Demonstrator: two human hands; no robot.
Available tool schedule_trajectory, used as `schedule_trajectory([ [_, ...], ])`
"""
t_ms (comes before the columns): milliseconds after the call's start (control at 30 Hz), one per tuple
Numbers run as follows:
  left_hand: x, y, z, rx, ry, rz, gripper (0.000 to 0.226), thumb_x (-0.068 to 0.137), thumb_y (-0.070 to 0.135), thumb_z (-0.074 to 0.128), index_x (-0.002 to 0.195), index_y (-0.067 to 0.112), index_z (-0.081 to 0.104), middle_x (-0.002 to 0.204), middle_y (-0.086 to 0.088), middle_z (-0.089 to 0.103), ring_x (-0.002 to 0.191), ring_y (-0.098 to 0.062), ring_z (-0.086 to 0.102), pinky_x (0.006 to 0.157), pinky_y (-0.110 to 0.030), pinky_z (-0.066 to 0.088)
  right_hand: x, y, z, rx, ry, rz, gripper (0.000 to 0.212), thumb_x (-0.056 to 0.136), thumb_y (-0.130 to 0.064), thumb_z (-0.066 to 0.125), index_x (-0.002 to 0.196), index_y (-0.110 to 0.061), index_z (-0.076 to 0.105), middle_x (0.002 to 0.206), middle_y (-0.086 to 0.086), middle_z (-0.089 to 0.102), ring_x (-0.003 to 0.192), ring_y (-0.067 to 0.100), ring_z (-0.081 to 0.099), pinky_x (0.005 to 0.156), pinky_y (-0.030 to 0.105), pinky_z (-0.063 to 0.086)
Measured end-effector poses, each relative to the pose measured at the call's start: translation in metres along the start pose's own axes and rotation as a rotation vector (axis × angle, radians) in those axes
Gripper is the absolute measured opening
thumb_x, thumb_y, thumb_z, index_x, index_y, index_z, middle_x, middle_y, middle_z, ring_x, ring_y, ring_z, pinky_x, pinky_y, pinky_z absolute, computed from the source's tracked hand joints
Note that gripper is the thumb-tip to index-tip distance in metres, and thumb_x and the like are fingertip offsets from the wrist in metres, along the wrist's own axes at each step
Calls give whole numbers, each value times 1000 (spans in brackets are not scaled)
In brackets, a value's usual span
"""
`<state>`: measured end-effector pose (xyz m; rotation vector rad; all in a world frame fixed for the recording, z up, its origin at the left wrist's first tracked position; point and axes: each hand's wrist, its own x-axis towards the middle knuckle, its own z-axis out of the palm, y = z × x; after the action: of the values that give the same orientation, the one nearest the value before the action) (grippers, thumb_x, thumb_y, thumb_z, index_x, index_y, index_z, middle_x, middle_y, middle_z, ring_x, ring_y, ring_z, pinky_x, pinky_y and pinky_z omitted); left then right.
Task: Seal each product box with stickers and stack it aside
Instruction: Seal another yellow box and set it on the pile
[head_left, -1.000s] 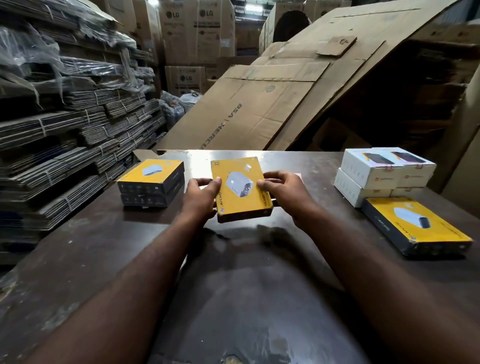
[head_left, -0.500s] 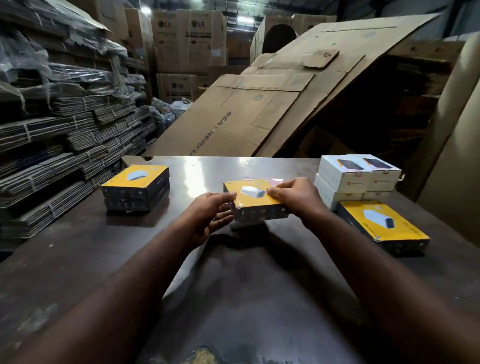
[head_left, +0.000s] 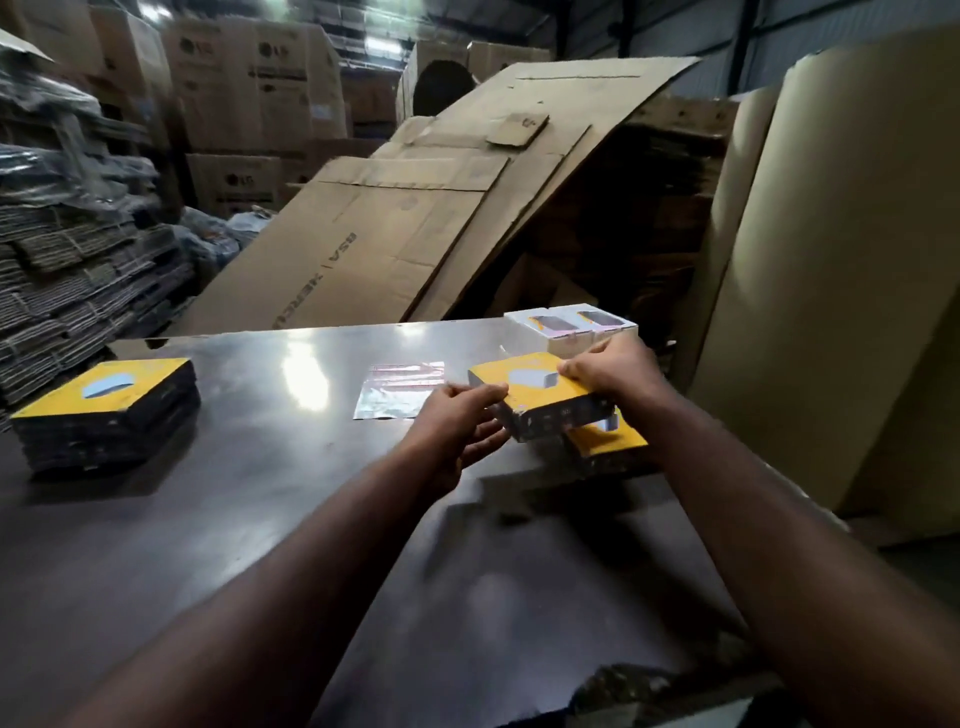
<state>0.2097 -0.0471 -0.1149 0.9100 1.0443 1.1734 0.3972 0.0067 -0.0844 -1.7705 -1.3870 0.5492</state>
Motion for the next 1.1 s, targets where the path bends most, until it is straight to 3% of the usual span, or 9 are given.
schedule_trajectory([
  [67, 3, -4, 19, -4, -10, -13, 21, 94, 20, 70, 106, 8, 57, 97, -12, 68, 74, -16, 68, 57, -22, 60, 5, 12, -13, 17, 32, 28, 25, 75, -33, 82, 85, -11, 77, 94, 11, 75, 93, 28, 70, 86, 44, 59],
  [167, 8, -11, 37, 18, 12, 3, 33, 92, 22, 72, 115, 5, 56, 113, -18, 68, 84, -21, 68, 56, -23, 58, 6, 25, -26, 30, 36, 43, 27, 76, -33, 83, 90, -10, 78, 93, 9, 74, 92, 27, 69, 87, 46, 59],
  [267, 11, -16, 44, 19, 62, 38, 29, 90, 25, 74, 105, 12, 53, 119, -16, 67, 103, -28, 71, 59, -26, 58, 8, 37, -32, 79, -8, 50, 28, 76, -33, 84, 92, -10, 78, 88, 7, 74, 86, 24, 70, 84, 45, 60],
  [367, 11, -19, 46, 24, 73, 35, 37, 88, 27, 76, 112, 11, 53, 123, -18, 66, 111, -29, 69, 61, -27, 58, 9, 45, -35, 75, -57, 53, 31, 74, -34, 85, 91, -9, 78, 87, 8, 75, 86, 26, 71, 85, 48, 60],
  [467, 12, -25, 48, 32, 51, 13, 34, 90, 26, 74, 111, 12, 52, 123, -17, 66, 107, -26, 69, 60, -26, 57, 9, 51, -38, 66, -67, 53, 38, 74, -33, 85, 101, -7, 76, 93, 9, 74, 89, 25, 70, 81, 43, 60],
  [567, 12, -32, 52, 26, 33, 4, 33, 91, 26, 73, 111, 12, 51, 122, -17, 66, 97, -23, 68, 58, -24, 56, 7, 55, -45, 89, -74, 45, 31, 80, -27, 83, 101, -7, 75, 95, 9, 72, 87, 21, 69, 69, 34, 55],
  [800, 20, -36, 65, 37, 10, -26, 40, 90, 25, 73, 120, 11, 51, 121, -16, 67, 95, -22, 69, 58, -24, 56, 7, 65, -52, 110, -29, 72, 26, 83, -26, 81, 101, -8, 74, 93, 8, 70, 85, 20, 66, 62, 30, 48],
  [1000, 32, -42, 71, 26, 17, -33, 36, 92, 19, 72, 119, 9, 51, 117, -16, 68, 85, -18, 71, 53, -22, 55, 15, 68, -47, 92, -5, 119, 27, 82, -25, 82, 102, -8, 73, 99, 10, 70, 95, 25, 67, 83, 43, 59],
  [1100, 36, -43, 72, 68, 32, -15, 36, 92, 18, 73, 118, 8, 51, 113, -16, 67, 82, -17, 69, 52, -23, 56, 19, 69, -44, 86, -1, 132, 31, 83, -25, 81, 107, -7, 74, 103, 10, 70, 98, 25, 66, 86, 43, 58],
])
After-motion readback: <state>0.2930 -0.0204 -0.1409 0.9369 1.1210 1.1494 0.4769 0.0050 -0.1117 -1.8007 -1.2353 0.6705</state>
